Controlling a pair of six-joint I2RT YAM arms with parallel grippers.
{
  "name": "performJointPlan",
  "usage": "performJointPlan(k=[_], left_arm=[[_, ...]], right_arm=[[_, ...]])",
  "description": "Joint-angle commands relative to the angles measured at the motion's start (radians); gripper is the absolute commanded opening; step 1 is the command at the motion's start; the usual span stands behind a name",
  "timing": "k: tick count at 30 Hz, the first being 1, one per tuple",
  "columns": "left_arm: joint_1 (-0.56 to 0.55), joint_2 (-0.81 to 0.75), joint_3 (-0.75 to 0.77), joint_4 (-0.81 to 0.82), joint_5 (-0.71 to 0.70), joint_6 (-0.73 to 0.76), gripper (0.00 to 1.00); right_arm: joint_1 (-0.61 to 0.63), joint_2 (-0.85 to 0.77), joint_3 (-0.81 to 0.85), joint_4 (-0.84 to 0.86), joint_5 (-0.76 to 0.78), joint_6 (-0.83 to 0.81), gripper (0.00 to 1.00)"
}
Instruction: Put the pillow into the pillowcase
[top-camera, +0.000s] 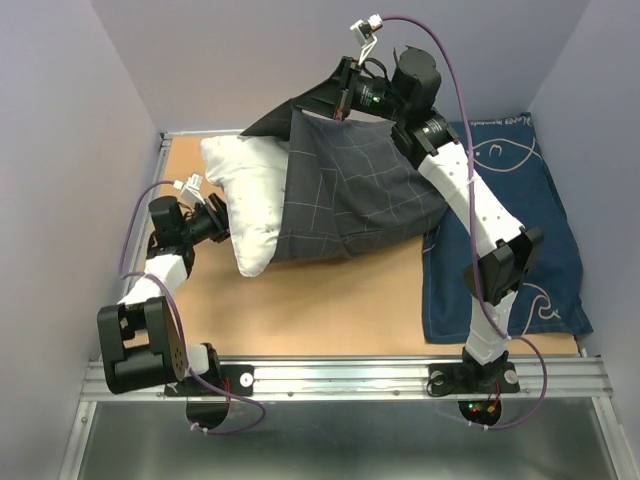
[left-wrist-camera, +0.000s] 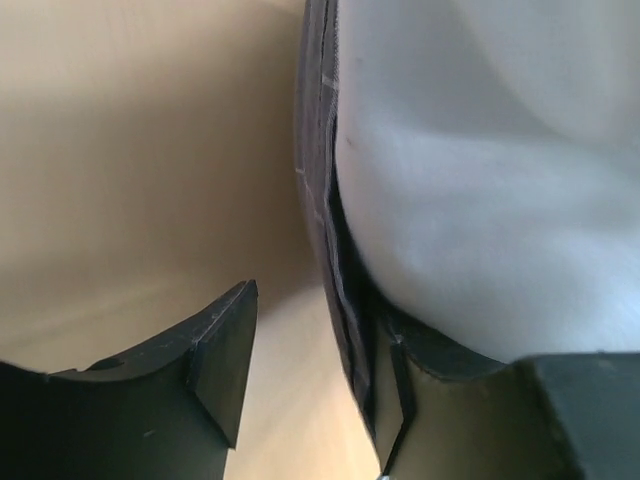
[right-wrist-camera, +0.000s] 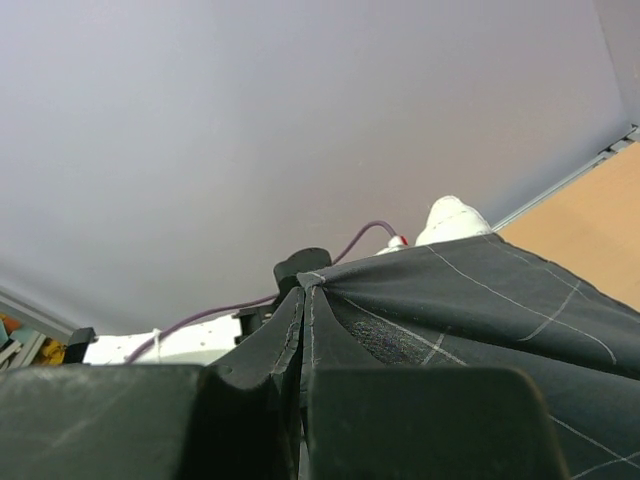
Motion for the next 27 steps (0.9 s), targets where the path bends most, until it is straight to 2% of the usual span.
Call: performJointPlan(k=[1, 3, 4, 7, 8, 11, 12, 14, 16, 19, 20, 22, 26, 27], left_arm=[[-0.072, 0.060, 0.049, 0.193, -0.004, -0.097, 0.34], [-0.081, 0.074, 0.078, 0.313, 0.041, -0.166, 0.09], [-0.081, 0.061, 0.094, 0.356, 0.064, -0.208, 0.00], [-0.078, -0.004, 0.271, 0.379, 0.104, -0.310, 0.00], [-0.077, -0.014, 0.403, 0.381, 0.098, -0.375, 0.00], [-0.123, -0.009, 0.629, 0.412, 0.051, -0.417, 0.00], [-0.162, 0.015, 0.774, 0.410, 0.032, -0.426, 0.00], [-0.189, 0.049, 0.972, 0.387, -0.032, -0.417, 0.00], [-0.297, 0.113, 1.153, 0.312, -0.092, -0.392, 0.00], [-0.366, 0.223, 1.338, 0.233, -0.120, -0.378, 0.00], [-0.386, 0.239, 1.375, 0.215, -0.149, -0.383, 0.00], [-0.396, 0.247, 1.328, 0.183, -0.172, -0.380, 0.00], [-0.406, 0.281, 1.237, 0.165, -0.089, -0.357, 0.00], [-0.381, 0.291, 1.319, 0.192, -0.074, -0.377, 0.00]], right_arm=[[-0.014, -0.053, 0.110, 0.103, 0.000, 0.017, 0.00], [-0.017, -0.057, 0.108, 0.103, 0.005, 0.007, 0.01], [-0.022, -0.062, 0.110, 0.101, 0.006, -0.003, 0.00], [-0.067, -0.085, 0.121, 0.095, 0.045, -0.053, 0.00], [-0.107, -0.089, 0.124, 0.095, 0.057, -0.064, 0.01], [-0.144, -0.140, 0.089, 0.089, 0.121, -0.141, 0.00], [-0.144, -0.155, 0.078, 0.091, 0.138, -0.179, 0.01], [-0.144, -0.175, 0.084, 0.091, 0.132, -0.187, 0.00], [-0.146, -0.186, 0.114, 0.091, 0.137, -0.193, 0.01], [-0.146, -0.195, 0.168, 0.095, 0.153, -0.220, 0.01], [-0.146, -0.206, 0.202, 0.097, 0.157, -0.245, 0.01], [-0.144, -0.238, 0.181, 0.097, 0.190, -0.300, 0.00], [-0.146, -0.333, -0.038, 0.113, 0.197, -0.306, 0.01], [-0.144, -0.335, -0.050, 0.121, 0.175, -0.320, 0.01]])
